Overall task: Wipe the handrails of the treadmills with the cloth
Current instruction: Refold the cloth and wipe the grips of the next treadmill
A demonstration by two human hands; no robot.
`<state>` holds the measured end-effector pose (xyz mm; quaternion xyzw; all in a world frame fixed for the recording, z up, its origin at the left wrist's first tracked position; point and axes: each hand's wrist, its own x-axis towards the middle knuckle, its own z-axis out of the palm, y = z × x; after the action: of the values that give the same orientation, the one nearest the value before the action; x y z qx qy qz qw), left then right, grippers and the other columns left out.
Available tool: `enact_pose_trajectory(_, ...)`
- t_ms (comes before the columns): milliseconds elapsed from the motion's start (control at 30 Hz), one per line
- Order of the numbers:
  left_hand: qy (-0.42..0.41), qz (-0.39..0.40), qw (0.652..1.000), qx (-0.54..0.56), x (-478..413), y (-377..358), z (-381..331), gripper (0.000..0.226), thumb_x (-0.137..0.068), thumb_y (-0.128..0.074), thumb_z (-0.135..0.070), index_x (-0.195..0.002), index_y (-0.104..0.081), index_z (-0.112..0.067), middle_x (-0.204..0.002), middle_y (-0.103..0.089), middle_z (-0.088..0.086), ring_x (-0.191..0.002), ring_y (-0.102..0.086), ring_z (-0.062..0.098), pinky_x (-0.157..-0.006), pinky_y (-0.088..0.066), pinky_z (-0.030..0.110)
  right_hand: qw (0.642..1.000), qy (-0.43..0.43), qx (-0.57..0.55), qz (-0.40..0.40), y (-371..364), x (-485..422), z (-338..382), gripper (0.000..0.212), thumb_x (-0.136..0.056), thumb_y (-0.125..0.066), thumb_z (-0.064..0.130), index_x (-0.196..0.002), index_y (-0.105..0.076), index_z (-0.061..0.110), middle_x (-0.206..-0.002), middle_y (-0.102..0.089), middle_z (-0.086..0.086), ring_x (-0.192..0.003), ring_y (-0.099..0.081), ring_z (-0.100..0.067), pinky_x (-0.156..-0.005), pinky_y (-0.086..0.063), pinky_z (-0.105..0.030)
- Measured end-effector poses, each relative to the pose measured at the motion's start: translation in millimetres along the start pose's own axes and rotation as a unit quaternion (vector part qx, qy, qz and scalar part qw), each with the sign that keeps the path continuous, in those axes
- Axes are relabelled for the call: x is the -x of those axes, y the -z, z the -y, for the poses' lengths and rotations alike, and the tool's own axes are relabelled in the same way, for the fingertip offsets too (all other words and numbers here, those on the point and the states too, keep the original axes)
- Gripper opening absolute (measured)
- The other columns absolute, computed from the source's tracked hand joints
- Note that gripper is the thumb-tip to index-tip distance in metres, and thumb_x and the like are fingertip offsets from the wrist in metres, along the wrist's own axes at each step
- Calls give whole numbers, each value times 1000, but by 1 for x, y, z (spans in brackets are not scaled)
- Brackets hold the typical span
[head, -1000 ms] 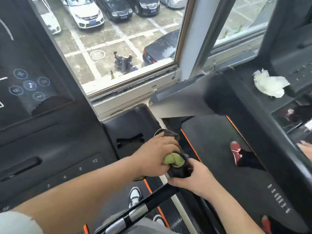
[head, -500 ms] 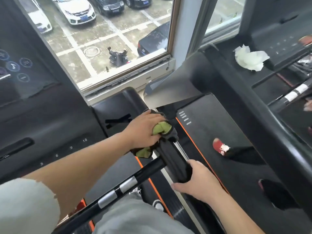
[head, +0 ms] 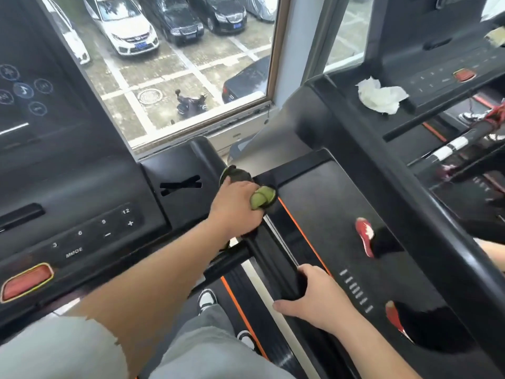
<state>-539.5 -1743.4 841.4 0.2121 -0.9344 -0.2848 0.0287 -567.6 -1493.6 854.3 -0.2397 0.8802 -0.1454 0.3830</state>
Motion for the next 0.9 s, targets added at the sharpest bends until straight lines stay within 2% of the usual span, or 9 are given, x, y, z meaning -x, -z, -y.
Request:
enact_pose_trajectory(67, -94, 40, 995, 17, 35, -25, -17, 19, -72, -66, -27, -90, -64, -30, -95, -65, -16, -110, -63, 16, -122, -22, 43, 1000, 1, -3, -6, -1, 0, -1, 63, -50, -83, 70, -94, -55, 33, -96, -60, 17, -87, -62, 0, -79, -56, -28)
enact_pose_trajectory(167, -231, 130, 963, 58, 68, -30, -17, 51, -66, -66, -15, -115, -68, -28, -123, -67, -16, -128, -55, 4, -123, -15, 29, 995, -1, -97, 21, 4, -3, -11, 63, -47, -91, 64, -99, -71, 34, -93, -73, 21, -85, -67, 7, -77, -56, -21)
enact_pose_trajectory(267, -186, 85, 979, 12, 39, -17, -1, 50, -69, -62, -24, -119, -66, -26, -120, -68, -13, -120, -58, 11, -121, -24, 34, 971, -27, -233, 54, 12, -2, -27, 73, -63, -95, 50, -127, -66, 29, -114, -73, 16, -99, -69, 4, -83, -56, -19)
enact_pose_trajectory(400, -49, -70, 996, 12, 44, -40, -21, 41, -70, -65, -33, -109, -66, -23, -109, -68, -7, -113, -62, 20, -119, -23, 39, 956, -48, -283, -68, 4, -12, -40, 33, -96, -66, 14, -127, -67, 25, -116, -72, 12, -111, -68, -8, -106, -52, -39)
enact_pose_trajectory(467, -123, -50, 990, 36, 76, -60, -36, 51, -62, -68, -25, -112, -68, -24, -117, -67, -7, -121, -59, 17, -121, -20, 38, 949, -36, -278, -147, 1, -11, -35, 32, -100, -54, 9, -118, -70, 30, -118, -72, 12, -115, -65, -10, -109, -50, -41)
enact_pose_trajectory(533, -187, 16, 982, 32, 93, -65, -34, 60, -62, -66, -25, -122, -65, -28, -135, -61, -9, -136, -49, 12, -124, -17, 39, 942, 1, -265, -204, 4, -8, -19, 33, -103, -50, 9, -124, -68, 26, -124, -69, 11, -118, -60, -7, -108, -44, -29)
enact_pose_trajectory(600, -188, 27, 982, -21, 83, -55, -24, 66, -68, -61, -32, -133, -59, -32, -149, -52, -8, -146, -38, 12, -126, -14, 41, 940, 69, -238, -235, 5, -5, 0, 33, -104, -49, 9, -130, -66, 22, -127, -66, 10, -120, -56, -2, -107, -41, -23)
enact_pose_trajectory(733, -69, -25, 997, -37, 75, -39, -27, 76, -75, -53, -44, -149, -46, -28, -163, -36, 4, -156, -20, 25, -128, -8, 47, 945, 183, -201, -184, 1, -5, 44, 38, -108, -47, 22, -144, -55, 26, -143, -55, 18, -129, -44, 15, -114, -32, -14)
enact_pose_trajectory(900, 8, -127, 981, 145, 138, -49, -2, 79, -71, -55, -28, -149, -48, -21, -160, -34, -11, -152, -22, 10, -124, -13, 24, 986, 129, -13, -107, 1, -30, 75, 87, -89, -55, 72, -159, -28, 27, -163, -32, 1, -144, -42, -22, -112, -39, -38)
